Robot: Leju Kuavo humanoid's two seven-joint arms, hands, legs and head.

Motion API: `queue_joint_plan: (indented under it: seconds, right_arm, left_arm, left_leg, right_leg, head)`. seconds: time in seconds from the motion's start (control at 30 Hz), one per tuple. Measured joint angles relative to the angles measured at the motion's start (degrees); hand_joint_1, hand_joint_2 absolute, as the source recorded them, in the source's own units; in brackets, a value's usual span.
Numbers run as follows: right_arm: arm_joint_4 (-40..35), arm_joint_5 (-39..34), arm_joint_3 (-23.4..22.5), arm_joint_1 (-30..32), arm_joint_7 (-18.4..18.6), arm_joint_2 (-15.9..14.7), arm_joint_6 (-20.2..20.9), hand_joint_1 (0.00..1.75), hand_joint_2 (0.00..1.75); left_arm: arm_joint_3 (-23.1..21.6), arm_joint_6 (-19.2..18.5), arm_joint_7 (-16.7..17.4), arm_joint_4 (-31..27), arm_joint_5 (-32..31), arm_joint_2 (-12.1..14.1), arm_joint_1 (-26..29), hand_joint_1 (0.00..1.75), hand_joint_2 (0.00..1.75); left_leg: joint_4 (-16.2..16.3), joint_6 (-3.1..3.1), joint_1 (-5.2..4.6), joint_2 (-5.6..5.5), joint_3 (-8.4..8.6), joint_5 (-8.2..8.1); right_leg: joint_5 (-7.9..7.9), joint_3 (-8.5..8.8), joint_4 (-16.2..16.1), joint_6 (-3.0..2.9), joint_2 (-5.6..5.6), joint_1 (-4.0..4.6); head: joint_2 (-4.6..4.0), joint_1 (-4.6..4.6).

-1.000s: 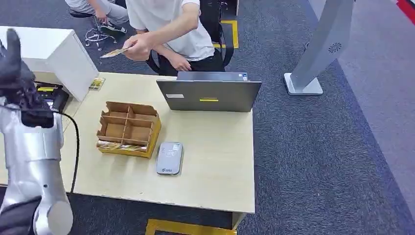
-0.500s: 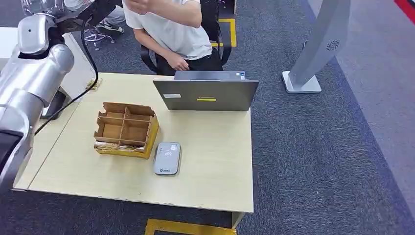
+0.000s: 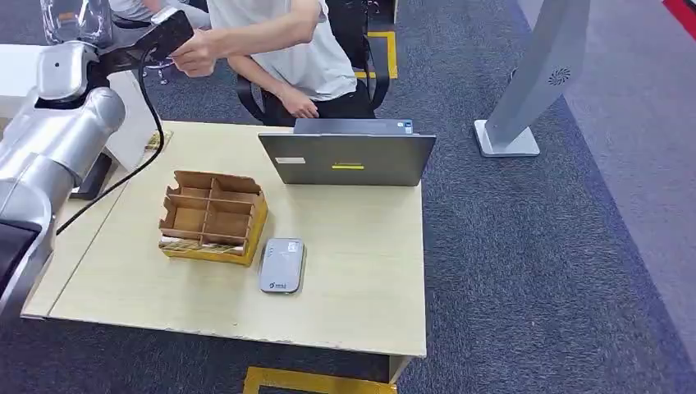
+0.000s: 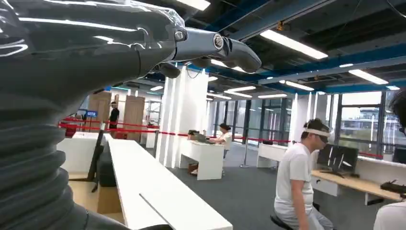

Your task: Pass the card to the sensor for recognition and then transmit it.

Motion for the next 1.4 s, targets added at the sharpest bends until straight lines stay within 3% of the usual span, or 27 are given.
queue_joint_plan:
  seconds: [0.1, 0.13, 1.03, 1.2, 1.27, 1.4]
  right_arm:
    - [0.0, 0.0, 0.0, 0.0, 0.1, 0.0, 0.0, 0.0, 0.0]
    - [0.0, 0.0, 0.0, 0.0, 0.1, 0.0, 0.0, 0.0, 0.0]
    - [0.0, -0.1, 0.0, 0.2, 0.1, 0.0, -0.1, 0.0, 0.0]
    - [0.0, -0.9, -0.1, 0.4, -0.5, 0.0, -0.5, 0.0, 0.0]
    - [0.0, -1.3, -0.2, 0.6, -0.6, 0.0, -0.7, 0.0, 0.0]
    - [0.0, -3.1, -1.1, 1.3, -1.7, -0.1, -1.7, 0.0, 0.0]
  left_arm:
    - [0.0, 0.0, 0.0, 0.2, 0.0, 0.0, 0.1, 0.07, 1.75]
    - [0.0, -0.1, -0.1, 0.3, 0.0, 0.0, 0.1, 1.75, 1.75]
    - [0.0, -3.0, -3.7, 0.3, -2.2, -0.5, 0.9, 1.75, 1.75]
    - [0.7, 0.2, -10.7, -1.1, 0.1, -1.4, 2.2, 1.75, 1.75]
    - [0.9, 1.4, -12.1, -3.0, 0.4, -1.9, 3.7, 1.75, 1.75]
    - [1.4, 0.7, -15.0, -14.9, 0.9, -2.4, 11.7, 1.75, 1.75]
  left_leg:
    - [0.0, 0.0, 0.0, 0.0, 0.0, 0.0]
    - [0.0, 0.0, 0.0, -0.01, 0.0, 0.0]
    - [0.0, -0.01, 0.0, -0.02, 0.0, 0.01]
    - [0.0, -0.01, -0.02, -0.06, 0.01, 0.01]
    - [0.0, -0.01, -0.04, -0.14, 0.0, 0.0]
    - [0.0, 0.02, -0.14, -0.15, 0.05, -0.01]
  right_leg:
    - [0.0, 0.0, 0.0, 0.0, 0.0, 0.0]
    - [0.0, 0.0, 0.0, 0.0, -0.01, 0.0]
    - [0.0, -0.01, 0.0, 0.0, -0.03, -0.01]
    - [0.0, 0.0, 0.0, 0.0, -0.05, -0.01]
    - [-0.01, 0.02, 0.0, 0.01, -0.12, -0.01]
    - [-0.04, 0.07, -0.1, 0.07, -0.13, -0.13]
  head:
    - [0.0, -0.02]
    - [0.0, 0.0]
    - [0.0, -0.02]
    - [0.0, -0.02]
    - [0.0, -0.02]
    - [0.0, -0.04]
